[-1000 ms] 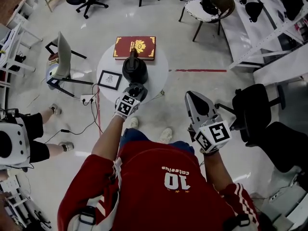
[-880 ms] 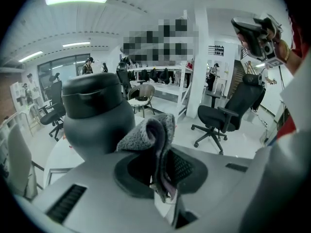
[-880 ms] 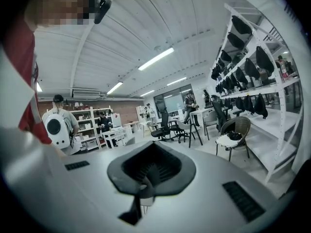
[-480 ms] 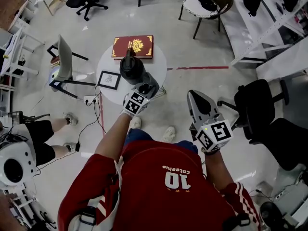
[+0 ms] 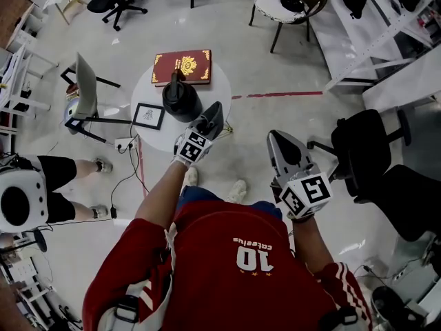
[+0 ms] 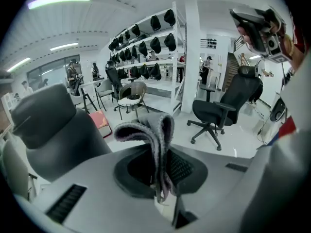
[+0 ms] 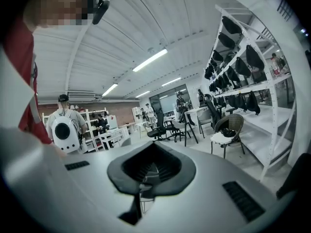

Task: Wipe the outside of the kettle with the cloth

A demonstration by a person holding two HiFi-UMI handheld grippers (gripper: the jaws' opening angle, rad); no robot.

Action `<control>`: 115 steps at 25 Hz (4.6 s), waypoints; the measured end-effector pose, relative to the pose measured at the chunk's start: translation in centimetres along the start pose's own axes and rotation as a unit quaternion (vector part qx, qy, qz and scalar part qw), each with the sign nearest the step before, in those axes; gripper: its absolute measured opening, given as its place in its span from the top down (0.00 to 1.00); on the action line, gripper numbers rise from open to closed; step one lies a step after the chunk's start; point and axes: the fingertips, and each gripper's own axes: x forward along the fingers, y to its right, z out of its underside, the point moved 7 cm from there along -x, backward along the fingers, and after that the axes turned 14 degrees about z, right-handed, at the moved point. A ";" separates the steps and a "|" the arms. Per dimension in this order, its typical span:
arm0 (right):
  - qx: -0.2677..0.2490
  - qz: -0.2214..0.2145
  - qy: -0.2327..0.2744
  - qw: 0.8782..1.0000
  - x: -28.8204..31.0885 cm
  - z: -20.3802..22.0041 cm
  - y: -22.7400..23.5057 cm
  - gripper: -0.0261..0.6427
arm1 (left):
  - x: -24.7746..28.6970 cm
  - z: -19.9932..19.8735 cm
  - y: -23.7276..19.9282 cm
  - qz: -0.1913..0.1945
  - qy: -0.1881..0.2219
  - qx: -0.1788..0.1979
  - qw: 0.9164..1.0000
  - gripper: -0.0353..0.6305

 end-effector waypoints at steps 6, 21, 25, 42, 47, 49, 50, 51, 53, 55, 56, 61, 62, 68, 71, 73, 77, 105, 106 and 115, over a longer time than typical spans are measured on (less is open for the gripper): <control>-0.003 0.001 -0.010 1.000 0.8 0.4 0.8 0.94 | 0.9 1.3 -1.9 -0.021 0.008 -0.071 0.997 0.88; -0.020 -0.013 -0.030 0.999 3.7 -0.1 1.7 0.94 | 2.3 4.3 -4.9 0.003 0.135 -0.334 0.933 0.88; -0.023 -0.016 -0.032 0.999 4.2 0.0 1.8 0.94 | 2.7 5.5 -5.6 0.004 0.175 -0.402 0.899 0.88; -0.029 -0.023 -0.027 0.999 5.4 -0.5 1.3 0.94 | 0.5 4.9 -7.2 -0.024 0.225 -0.409 0.884 0.88; -0.030 -0.029 -0.018 0.999 5.3 -1.0 0.6 0.94 | -0.8 3.9 -6.9 -0.025 0.236 -0.393 0.888 0.88; -0.029 -0.031 -0.012 0.999 5.2 -1.2 0.4 0.94 | -1.5 3.5 -6.8 -0.024 0.245 -0.384 0.890 0.88; -0.029 -0.032 -0.009 0.999 5.0 -1.3 0.3 0.94 | -1.9 3.2 -6.6 -0.023 0.248 -0.379 0.891 0.88; -0.027 -0.032 -0.007 0.999 4.8 -1.3 0.2 0.94 | -2.3 3.0 -6.5 -0.022 0.250 -0.374 0.893 0.88; -0.024 -0.032 -0.002 0.999 4.5 -1.4 0.0 0.94 | -3.1 2.4 -6.3 -0.023 0.253 -0.363 0.897 0.88; -0.020 -0.031 0.002 0.999 4.2 -1.4 -0.3 0.94 | -3.9 1.9 -6.1 -0.023 0.256 -0.356 0.898 0.88; -0.019 -0.031 0.004 0.999 4.0 -1.4 -0.4 0.94 | -4.3 1.7 -6.0 -0.022 0.258 -0.353 0.899 0.88; -0.007 -0.031 0.010 0.999 3.0 -1.7 -0.9 0.94 | -6.3 -0.1 -5.6 -0.026 0.264 -0.332 0.905 0.88; -0.004 -0.031 0.011 0.999 2.8 -1.7 -0.9 0.94 | -6.7 -0.5 -5.6 -0.029 0.263 -0.326 0.908 0.88; -0.005 -0.032 0.015 0.999 2.2 -1.7 -0.9 0.94 | -7.9 -2.7 -5.7 -0.021 0.267 -0.304 0.914 0.88; -0.002 -0.022 0.020 1.000 1.9 -1.9 -1.3 0.94 | -8.3 -2.9 -5.6 -0.012 0.266 -0.302 0.915 0.88; -0.001 -0.015 0.019 1.000 1.8 -2.1 -1.8 0.94 | -8.8 -3.1 -5.6 -0.012 0.262 -0.295 0.919 0.88; -0.005 -0.010 0.024 1.000 2.1 -3.0 -3.2 0.94 | -10.5 -4.1 -5.4 0.000 0.266 -0.279 0.923 0.88; -0.054 -0.015 0.071 0.996 4.3 -7.4 -17.1 0.94 | -38.0 -11.1 1.7 -0.069 0.271 0.073 0.957 0.88; -0.057 -0.015 0.075 0.995 4.2 -7.6 -17.3 0.94 | -38.8 -11.2 2.0 -0.074 0.275 0.076 0.955 0.88; -0.083 0.014 0.079 0.993 3.6 -8.6 -17.4 0.94 | -42.4 -10.4 3.1 -0.107 0.284 0.100 0.948 0.88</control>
